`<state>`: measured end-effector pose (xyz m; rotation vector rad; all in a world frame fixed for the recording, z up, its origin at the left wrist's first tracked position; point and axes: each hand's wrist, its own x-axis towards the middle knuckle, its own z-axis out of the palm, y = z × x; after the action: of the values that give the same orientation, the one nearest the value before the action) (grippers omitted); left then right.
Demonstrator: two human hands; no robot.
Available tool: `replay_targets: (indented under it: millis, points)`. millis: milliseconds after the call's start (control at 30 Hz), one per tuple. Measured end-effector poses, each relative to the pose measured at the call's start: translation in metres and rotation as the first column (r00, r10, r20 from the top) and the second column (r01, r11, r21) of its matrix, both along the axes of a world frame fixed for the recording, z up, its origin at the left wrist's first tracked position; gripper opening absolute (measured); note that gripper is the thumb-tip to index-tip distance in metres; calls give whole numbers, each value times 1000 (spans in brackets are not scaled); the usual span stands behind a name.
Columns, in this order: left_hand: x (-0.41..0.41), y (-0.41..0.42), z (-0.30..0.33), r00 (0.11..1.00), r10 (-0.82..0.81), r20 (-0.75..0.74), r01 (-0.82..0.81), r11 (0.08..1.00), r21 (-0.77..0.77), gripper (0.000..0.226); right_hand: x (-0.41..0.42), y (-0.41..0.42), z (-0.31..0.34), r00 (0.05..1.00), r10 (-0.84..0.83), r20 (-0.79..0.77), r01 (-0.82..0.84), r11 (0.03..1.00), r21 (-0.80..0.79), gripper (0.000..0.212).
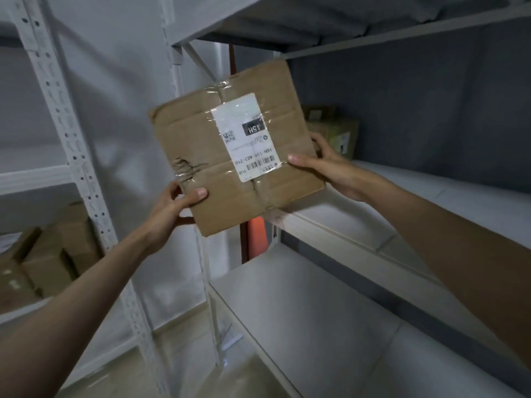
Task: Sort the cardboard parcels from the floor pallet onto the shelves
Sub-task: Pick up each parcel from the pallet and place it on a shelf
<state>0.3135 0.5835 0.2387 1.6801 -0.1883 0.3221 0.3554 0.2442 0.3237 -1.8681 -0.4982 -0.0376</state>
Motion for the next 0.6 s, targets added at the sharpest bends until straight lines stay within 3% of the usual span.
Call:
replay_targets:
  millis: [300,467,600]
  points:
    - [-29,-111,24,929,-350,-122,355,934,26,65,-149,-102,-5,928,-367,-71,370,928,39,90]
    - [-81,-172,19,857,-511,-67,509,860,-41,56,-253,-125,-22,817,-556,-155,572,816,88,75]
    - [-111,-202,3,812,-573,-108,562,819,-114,69,-340,-127,-41,701,-681,-211,710,696,113,74]
